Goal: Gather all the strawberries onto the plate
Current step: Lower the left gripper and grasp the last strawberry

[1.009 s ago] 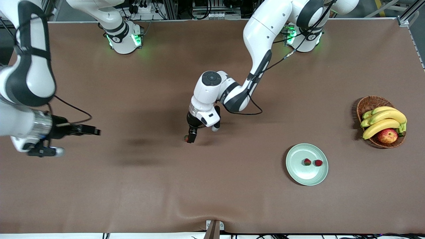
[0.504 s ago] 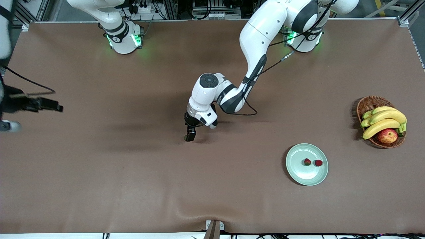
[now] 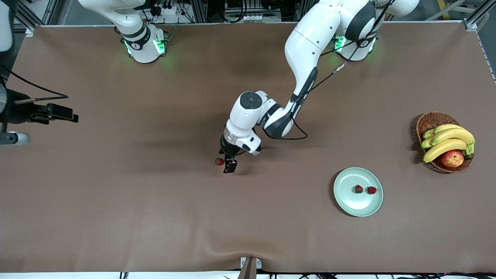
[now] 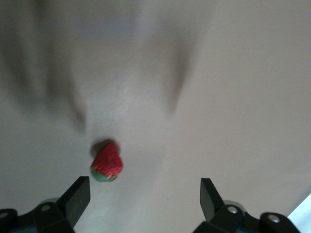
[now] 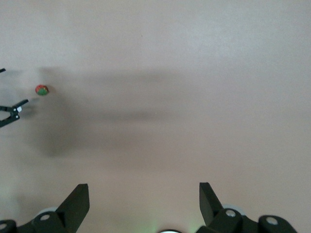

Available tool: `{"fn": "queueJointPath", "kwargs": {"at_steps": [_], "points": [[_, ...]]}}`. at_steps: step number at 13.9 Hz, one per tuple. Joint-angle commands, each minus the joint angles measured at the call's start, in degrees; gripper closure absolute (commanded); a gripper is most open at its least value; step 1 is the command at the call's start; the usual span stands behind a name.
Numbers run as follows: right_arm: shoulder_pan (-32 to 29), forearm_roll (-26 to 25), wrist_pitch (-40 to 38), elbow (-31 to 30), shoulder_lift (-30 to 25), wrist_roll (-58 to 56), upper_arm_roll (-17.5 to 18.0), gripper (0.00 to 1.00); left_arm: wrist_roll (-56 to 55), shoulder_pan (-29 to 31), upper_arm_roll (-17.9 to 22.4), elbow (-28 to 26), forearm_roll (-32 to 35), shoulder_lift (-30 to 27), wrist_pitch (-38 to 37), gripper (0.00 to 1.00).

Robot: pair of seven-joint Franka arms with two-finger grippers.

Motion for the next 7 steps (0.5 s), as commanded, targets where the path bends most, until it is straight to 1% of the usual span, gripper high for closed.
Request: {"fn": "queueJointPath", "kwargs": {"at_steps": [1, 4, 7], "points": [[-2.5, -3.4, 0.6, 0.0, -0.3, 4.8, 5.0, 0.00, 2.2, 1.1, -1.6, 0.4, -0.9, 0.6, 1.7, 0.00], [-4.5, -4.4, 0.0, 0.0, -1.5, 4.8, 5.1, 0.00, 3.7, 0.7, -2.2, 0.4, -0.9, 1.3, 2.5, 0.00], [-6.1, -5.8, -3.3, -0.5, -3.1, 4.8, 5.1, 0.00, 5.5, 0.7, -2.6, 0.5, -0.9, 1.8, 4.1, 0.00]]}}
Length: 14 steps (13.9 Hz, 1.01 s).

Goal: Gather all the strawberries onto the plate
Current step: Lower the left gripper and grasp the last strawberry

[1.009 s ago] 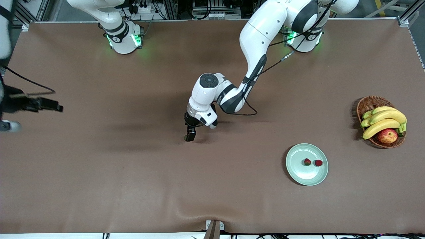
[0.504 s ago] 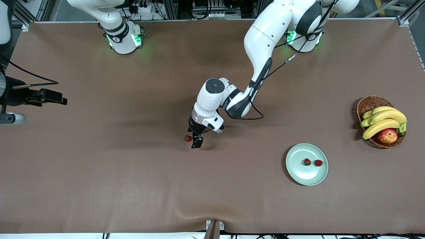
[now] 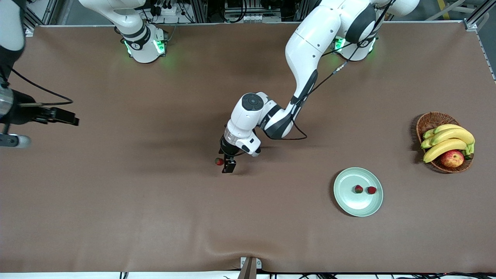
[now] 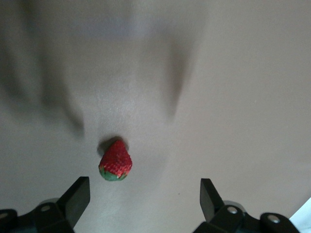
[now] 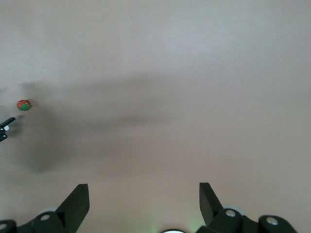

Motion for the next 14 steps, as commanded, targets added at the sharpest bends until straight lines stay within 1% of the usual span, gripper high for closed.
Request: {"fn": "queueJointPath", "kwargs": {"at_steps": [1, 4, 6, 14], "points": [[-2.7, -1.6, -2.1, -1.6, -2.9, 0.6, 1.8, 0.00, 2.0, 0.0, -0.2, 0.7, -0.9, 1.0, 2.1, 0.00], [-4.2, -1.5, -2.1, -2.7, -3.8, -0.7, 1.7, 0.00, 3.3, 0.0, -0.2, 0.7, -0.9, 2.3, 4.4, 0.00], [-4.9, -1.5, -2.1, -3.0, -3.8, -2.3, 1.7, 0.00, 3.3, -0.1, -0.3, 0.8, -0.9, 2.5, 4.6, 0.00], [-5.6, -1.8, -1.9, -3.3, -3.7, -2.3, 1.7, 0.00, 4.4, -1.3, -0.4, 0.9, -0.8, 5.0, 5.6, 0.00]]}}
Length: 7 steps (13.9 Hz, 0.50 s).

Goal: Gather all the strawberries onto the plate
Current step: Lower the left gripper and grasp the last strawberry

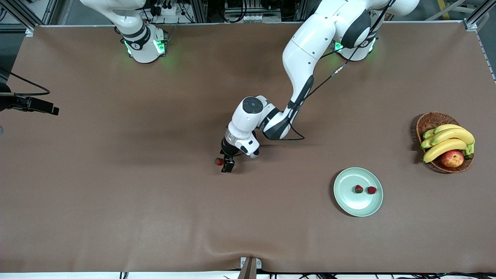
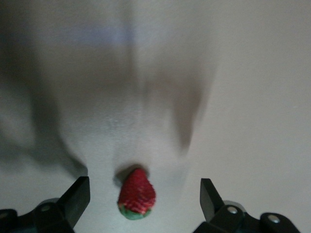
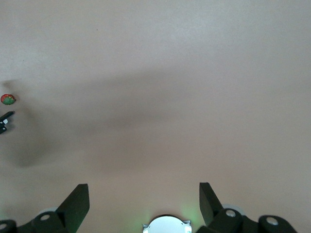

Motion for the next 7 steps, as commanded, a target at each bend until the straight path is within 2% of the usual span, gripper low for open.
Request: {"fn": "queueJointPath", "kwargs": {"at_steps": [1, 7], "points": [[-1.6, -1.2, 0.4, -1.7, -1.7, -0.7, 1.5, 0.00, 0.6, -0.7, 0.2, 0.9, -0.8, 1.2, 1.9, 0.00], [-1.6, -1.5, 0.5, -1.7, -1.6, -0.7, 1.5, 0.00, 3.8, -1.9, 0.2, 1.1, -0.8, 2.1, 2.1, 0.00]]}}
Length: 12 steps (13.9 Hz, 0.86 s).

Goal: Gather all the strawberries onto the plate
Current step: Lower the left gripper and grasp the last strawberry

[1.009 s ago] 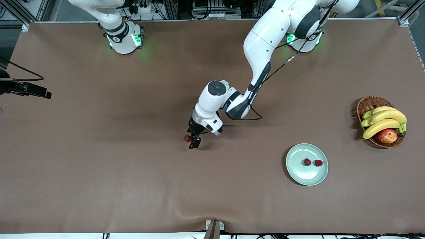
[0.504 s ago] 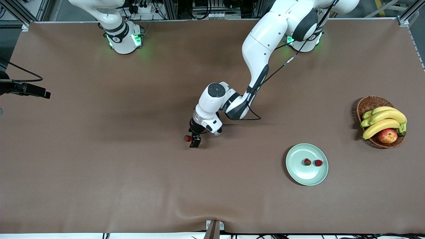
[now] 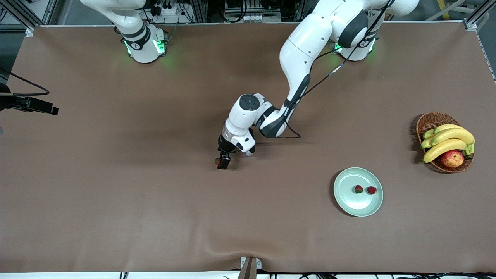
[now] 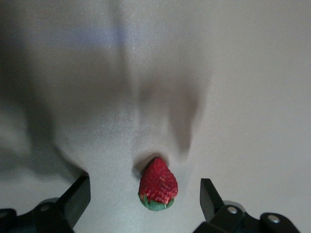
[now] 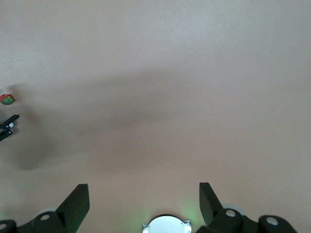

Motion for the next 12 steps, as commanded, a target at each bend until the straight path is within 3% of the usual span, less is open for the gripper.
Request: {"fn": "queueJointPath", "kwargs": {"at_steps": [1, 2, 3, 4, 6, 7, 12], "points": [[-1.4, -2.0, 0.6, -1.5, -1.6, -0.7, 1.5, 0.00, 2.0, -0.7, 0.0, 1.5, -0.8, 2.1, 1.2, 0.00], [-1.4, -2.4, 0.6, -1.5, -1.7, -0.7, 1.5, 0.00, 2.0, -0.7, 0.0, 1.8, -0.8, 2.3, 1.2, 0.00], [-1.4, -2.3, 0.4, -1.5, -1.7, -0.7, 1.6, 0.00, 2.0, -0.7, 0.0, 1.8, -0.8, 2.3, 1.2, 0.09], [-1.3, -2.3, 0.3, -1.5, -1.8, -0.7, 1.6, 0.00, 2.0, -0.6, 0.0, 1.9, -0.8, 2.4, 1.2, 0.30], [-1.3, -2.3, -0.1, -1.5, -1.9, -0.4, 1.6, 0.00, 1.9, -0.5, 0.0, 1.8, -0.9, 2.4, 1.2, 0.87], [-1.3, -2.2, -1.1, -1.6, -2.3, -0.4, 1.7, 0.00, 1.9, -0.4, 0.0, 1.8, -1.0, 2.3, 1.2, 1.00], [-0.6, -2.2, -3.0, -2.8, -4.8, 0.0, 1.7, 0.00, 0.9, 0.3, 0.2, 1.1, -2.0, -0.4, 0.9, 1.00]]}}
